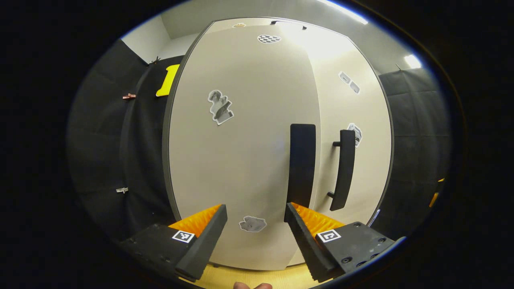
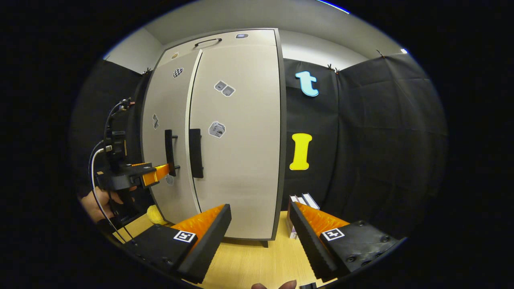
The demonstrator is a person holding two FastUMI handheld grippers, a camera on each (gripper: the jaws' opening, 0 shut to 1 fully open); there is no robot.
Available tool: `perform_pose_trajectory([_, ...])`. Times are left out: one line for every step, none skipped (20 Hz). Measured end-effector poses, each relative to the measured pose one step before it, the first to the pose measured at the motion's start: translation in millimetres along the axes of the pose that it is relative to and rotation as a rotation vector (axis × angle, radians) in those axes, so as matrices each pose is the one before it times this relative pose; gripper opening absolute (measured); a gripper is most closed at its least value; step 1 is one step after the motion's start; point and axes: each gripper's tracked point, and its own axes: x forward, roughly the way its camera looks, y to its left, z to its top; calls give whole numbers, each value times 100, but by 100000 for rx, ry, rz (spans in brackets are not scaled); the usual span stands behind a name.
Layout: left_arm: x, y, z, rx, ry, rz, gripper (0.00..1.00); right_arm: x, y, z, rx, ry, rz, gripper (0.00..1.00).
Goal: Grasp the bottle in the cabinet with the left hand and place it on the coaster, then close the right door with the right hand and the left door with the left hand.
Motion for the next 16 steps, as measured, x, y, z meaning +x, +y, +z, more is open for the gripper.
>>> perform_pose_trajectory([-304,63,-158,-557,618,255,94,-117,208,207,426,-374,206,98])
perform_pose_trajectory([-364,-120,74,-787,129,-615,95,-4,272,168,496,-324,453,98])
perform_pose_trajectory([-423,-213,241,-435,-221,-944,95,-56,215,154,382,-204,184,98])
perform_pose_trajectory([-490,-25,80,173,-437,-709,95,-121,196,80,174,-336,146,98])
perform_pose_trajectory([-616,-42,273,896,-530,-510,94,-75,221,61,-23,-223,90,98])
perform_pose_trajectory([-535,-101,249,1117,-408,-364,94,-92,188,77,-15,-152,104,98])
perform_pose_trajectory([-543,-122,204,857,-211,-603,94,-123,245,81,55,-167,206,98])
perform_pose_trajectory([-553,-104,9,154,29,-725,95,-184,271,83,215,-188,180,98])
perform_pose_trajectory([-593,-116,40,-280,214,-835,95,-201,300,147,144,-325,277,98])
perform_pose_trajectory([-620,39,36,-353,88,-425,95,-150,187,136,-64,-334,125,98])
perform_pose_trajectory([-693,43,179,-244,-95,-444,95,-169,210,123,-172,-296,151,98])
perform_pose_trajectory([-703,-35,170,-55,-350,-374,95,-167,200,132,-78,-393,187,98])
perform_pose_trajectory([-739,93,248,239,-393,-345,94,-72,162,139,-12,-339,-44,98])
perform_pose_trajectory([-803,99,154,581,-530,-306,95,-178,175,30,113,-260,94,98])
perform_pose_trajectory([-793,172,244,825,-367,-136,95,-86,260,34,111,-154,213,98])
perform_pose_trajectory([-729,220,228,982,-426,-231,94,-108,288,93,-57,-305,228,98])
